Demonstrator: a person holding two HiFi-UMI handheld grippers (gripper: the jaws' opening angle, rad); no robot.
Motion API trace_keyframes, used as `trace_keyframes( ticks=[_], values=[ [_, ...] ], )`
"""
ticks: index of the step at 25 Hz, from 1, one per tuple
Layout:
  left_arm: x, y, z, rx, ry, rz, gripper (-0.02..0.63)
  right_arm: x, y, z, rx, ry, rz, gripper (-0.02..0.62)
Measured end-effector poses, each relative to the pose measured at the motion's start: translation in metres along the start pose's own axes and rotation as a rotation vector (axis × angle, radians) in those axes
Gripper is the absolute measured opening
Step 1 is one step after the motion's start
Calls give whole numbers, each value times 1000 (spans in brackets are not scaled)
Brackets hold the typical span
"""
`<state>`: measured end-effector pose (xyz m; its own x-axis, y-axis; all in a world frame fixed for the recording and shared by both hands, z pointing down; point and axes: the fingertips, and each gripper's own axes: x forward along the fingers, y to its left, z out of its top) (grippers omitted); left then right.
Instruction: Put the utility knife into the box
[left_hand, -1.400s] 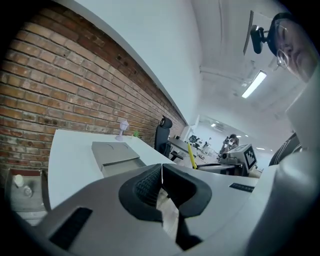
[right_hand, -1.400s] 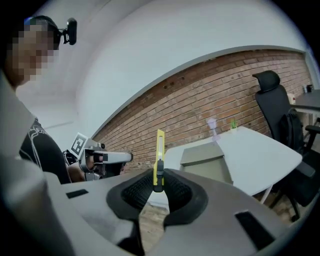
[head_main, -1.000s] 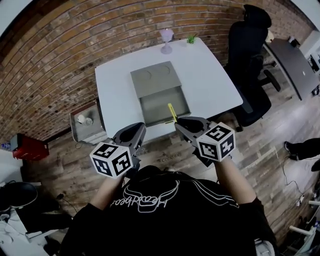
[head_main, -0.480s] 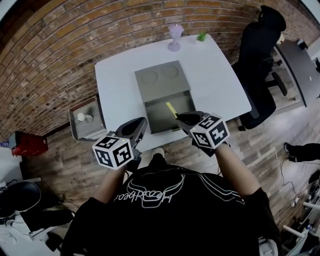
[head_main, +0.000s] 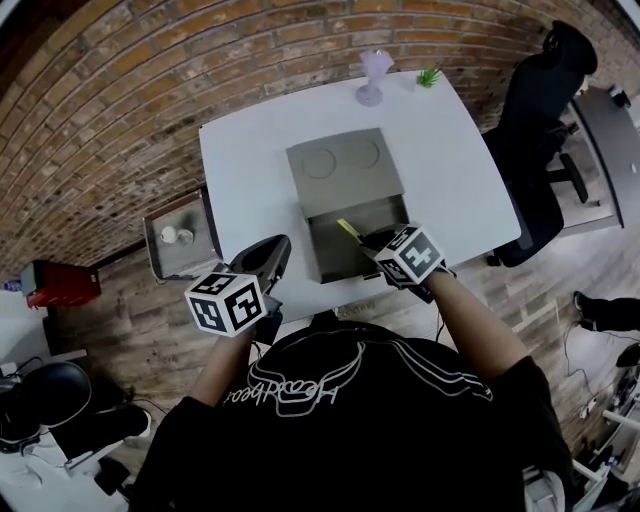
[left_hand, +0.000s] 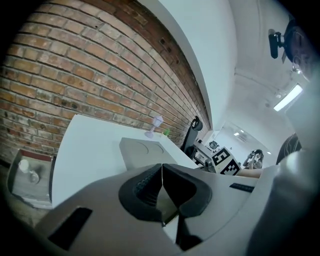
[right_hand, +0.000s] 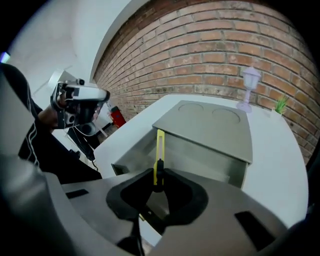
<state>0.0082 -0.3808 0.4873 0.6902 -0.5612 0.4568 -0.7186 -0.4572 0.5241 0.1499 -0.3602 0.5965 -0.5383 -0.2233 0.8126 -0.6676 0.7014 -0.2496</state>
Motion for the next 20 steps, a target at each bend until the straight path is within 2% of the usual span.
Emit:
trace_keyframes(
  ticks=[7, 11, 16, 20],
  values=[
    [-14, 35, 9, -79, -27, 42, 32, 28, -19, -15, -88, 144, -63, 66],
    [-21, 44, 7, -108, -31, 73, 32, 37, -30, -30, -100, 225, -115, 67],
    [-35, 60, 12, -93, -53, 172, 32, 40, -27, -16, -147, 197, -96, 67],
    [-47, 66, 7, -124, -74, 201, 32, 41, -28, -16, -142, 202, -91, 69]
  ],
)
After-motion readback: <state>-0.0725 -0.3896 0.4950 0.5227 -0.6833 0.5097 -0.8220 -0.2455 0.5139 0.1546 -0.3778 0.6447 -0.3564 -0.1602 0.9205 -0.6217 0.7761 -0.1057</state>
